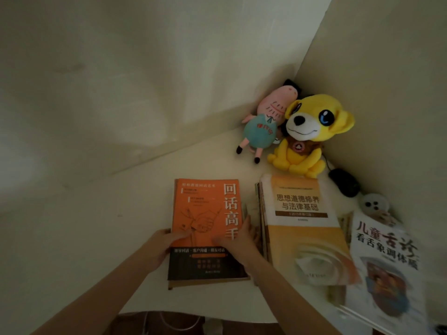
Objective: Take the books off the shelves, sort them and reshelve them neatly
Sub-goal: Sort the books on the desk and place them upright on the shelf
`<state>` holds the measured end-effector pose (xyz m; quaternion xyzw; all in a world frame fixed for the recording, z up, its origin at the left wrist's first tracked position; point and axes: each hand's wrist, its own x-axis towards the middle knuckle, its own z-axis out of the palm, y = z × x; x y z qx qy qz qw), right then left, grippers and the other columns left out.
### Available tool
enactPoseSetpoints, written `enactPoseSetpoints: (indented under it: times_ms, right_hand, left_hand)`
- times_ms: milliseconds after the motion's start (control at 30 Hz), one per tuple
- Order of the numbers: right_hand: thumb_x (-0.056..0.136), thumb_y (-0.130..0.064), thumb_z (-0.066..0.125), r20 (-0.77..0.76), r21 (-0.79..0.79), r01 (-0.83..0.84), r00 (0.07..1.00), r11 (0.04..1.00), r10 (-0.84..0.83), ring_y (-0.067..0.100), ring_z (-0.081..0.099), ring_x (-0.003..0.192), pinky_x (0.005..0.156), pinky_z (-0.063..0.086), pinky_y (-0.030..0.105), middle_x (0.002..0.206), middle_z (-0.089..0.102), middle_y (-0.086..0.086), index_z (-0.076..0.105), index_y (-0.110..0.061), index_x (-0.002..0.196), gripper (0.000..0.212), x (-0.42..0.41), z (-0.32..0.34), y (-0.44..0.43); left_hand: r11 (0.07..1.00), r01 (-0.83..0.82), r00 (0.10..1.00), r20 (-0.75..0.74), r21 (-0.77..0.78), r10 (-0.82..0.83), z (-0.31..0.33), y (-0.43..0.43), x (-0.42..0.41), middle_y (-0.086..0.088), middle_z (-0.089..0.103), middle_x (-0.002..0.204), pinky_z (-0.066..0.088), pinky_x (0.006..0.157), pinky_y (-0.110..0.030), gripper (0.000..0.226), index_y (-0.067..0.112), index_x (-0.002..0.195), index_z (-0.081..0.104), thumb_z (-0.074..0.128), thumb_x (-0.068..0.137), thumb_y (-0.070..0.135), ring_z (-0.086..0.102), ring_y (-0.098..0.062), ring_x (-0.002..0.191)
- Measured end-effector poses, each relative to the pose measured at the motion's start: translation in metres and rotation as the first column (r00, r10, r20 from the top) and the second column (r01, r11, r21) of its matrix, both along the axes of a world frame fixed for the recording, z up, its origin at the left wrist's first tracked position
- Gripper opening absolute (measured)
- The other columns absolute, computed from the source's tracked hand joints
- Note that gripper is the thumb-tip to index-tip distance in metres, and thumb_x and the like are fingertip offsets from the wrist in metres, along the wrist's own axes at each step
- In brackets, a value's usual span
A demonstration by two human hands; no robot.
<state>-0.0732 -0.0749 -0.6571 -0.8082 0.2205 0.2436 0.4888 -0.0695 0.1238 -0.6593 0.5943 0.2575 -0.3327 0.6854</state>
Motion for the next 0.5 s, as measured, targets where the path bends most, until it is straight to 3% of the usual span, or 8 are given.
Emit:
enactPoseSetpoints:
  times_ms: [133, 333, 433, 500]
  right_hand:
    - [0.067, -0.045, 0.082, 0.007, -0.039, -0.037, 0.999, 0.999, 0.037, 0.033, -0.012, 0.145, 0.115, 0.005, 0.056, 0.157, -0.008, 0.006, -0.023, -0.031, 0.147, 0.133, -0.0009, 0.0008, 0.0027]
    - [0.071, -0.041, 0.08, -0.017, -0.067, -0.056, 0.998, 0.996, 0.055, 0.033, -0.02, 0.143, 0.115, 0.0, 0.055, 0.157, -0.015, 0.008, -0.023, -0.026, 0.147, 0.129, -0.0034, 0.0004, 0.0044]
    - [0.072, -0.038, 0.08, -0.01, -0.09, -0.05, 0.999, 0.995, 0.05, 0.033, -0.02, 0.143, 0.115, -0.002, 0.055, 0.157, -0.014, 0.008, -0.023, -0.024, 0.147, 0.128, -0.0035, -0.0003, 0.0039]
    - [0.07, -0.041, 0.081, -0.014, -0.07, -0.063, 0.998, 0.996, 0.062, 0.033, -0.02, 0.143, 0.115, -0.004, 0.055, 0.157, -0.015, 0.006, -0.027, -0.025, 0.145, 0.132, -0.0049, -0.0017, 0.0052]
  left_hand:
    - [1.0, -0.018, 1.0, 0.024, -0.025, 0.018, 0.0, -0.0021, -0.0036, -0.01, 0.073, 0.099, 0.051, 0.066, -0.025, 0.057, 0.004, 0.109, 0.063, 0.075, 0.055, 0.018, 0.07, -0.021, 0.086]
    - [0.997, -0.04, 0.999, 0.002, -0.06, 0.04, -0.0019, -0.0034, -0.0011, -0.01, 0.073, 0.097, 0.05, 0.072, -0.029, 0.035, 0.003, 0.111, 0.064, 0.071, 0.077, 0.006, 0.068, -0.025, 0.092]
    - [0.994, -0.083, 0.996, -0.024, -0.071, 0.082, -0.0061, -0.0015, -0.0027, -0.009, 0.074, 0.096, 0.051, 0.076, -0.032, 0.046, 0.002, 0.114, 0.063, 0.076, 0.071, 0.011, 0.067, -0.027, 0.095]
    - [0.996, -0.063, 0.998, -0.027, -0.068, 0.061, -0.0062, 0.002, -0.0072, -0.007, 0.074, 0.097, 0.051, 0.08, -0.035, 0.064, 0.008, 0.113, 0.062, 0.088, 0.057, 0.021, 0.067, -0.027, 0.096]
